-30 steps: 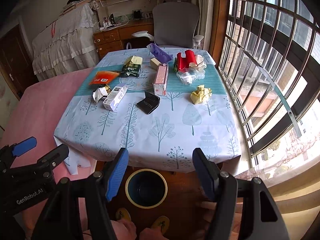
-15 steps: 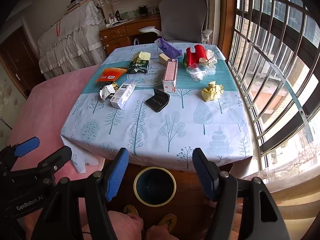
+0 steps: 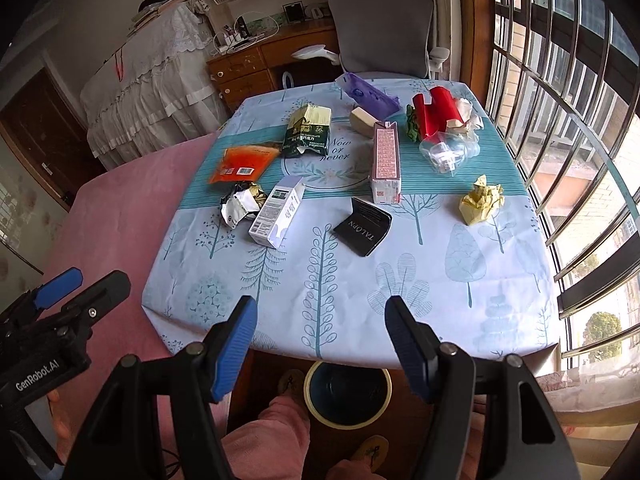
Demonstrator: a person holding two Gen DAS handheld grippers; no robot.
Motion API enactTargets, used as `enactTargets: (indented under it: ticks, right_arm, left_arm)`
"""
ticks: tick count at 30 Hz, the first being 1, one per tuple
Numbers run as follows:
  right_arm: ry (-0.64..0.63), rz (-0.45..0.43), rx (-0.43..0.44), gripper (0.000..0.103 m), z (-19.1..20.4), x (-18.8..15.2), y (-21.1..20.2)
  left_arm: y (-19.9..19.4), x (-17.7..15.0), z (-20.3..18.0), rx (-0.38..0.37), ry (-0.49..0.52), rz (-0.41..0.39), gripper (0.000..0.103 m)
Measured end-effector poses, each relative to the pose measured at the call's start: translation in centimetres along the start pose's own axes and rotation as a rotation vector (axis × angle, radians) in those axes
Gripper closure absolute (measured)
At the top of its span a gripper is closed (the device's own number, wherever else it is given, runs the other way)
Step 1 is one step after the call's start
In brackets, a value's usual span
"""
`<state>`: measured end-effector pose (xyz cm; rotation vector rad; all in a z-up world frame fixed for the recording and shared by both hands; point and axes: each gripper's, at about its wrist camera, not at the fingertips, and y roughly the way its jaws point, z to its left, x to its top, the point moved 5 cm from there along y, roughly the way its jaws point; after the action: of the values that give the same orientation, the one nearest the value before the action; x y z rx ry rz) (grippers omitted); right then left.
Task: Collect trash
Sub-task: 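Reach the right gripper to the crumpled white wrapper and grasp it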
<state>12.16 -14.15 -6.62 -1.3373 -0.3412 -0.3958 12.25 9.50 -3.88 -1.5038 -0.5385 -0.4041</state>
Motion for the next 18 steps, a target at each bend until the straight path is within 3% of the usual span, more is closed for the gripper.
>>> enactTargets:
  ticks: [8, 13, 18]
  right_arm:
    - [-0.010, 0.076, 0.016, 0.036, 5.8, 6.0, 7.4]
    - [0.082, 0.123, 0.041, 0.036, 8.5, 8.8, 13.4]
    - [0.086, 0.182, -0.030, 0.036, 10.6, 10.3, 20.0]
  left_arm:
    - [7.2, 7.7, 7.4, -0.034, 0.030, 0.074, 0.012]
    - [12.6, 10.0, 10.7, -0.016, 0.136, 0.137, 0.012]
    - [16.7, 11.4, 12.3, -0.025, 0.215, 0.185, 0.012]
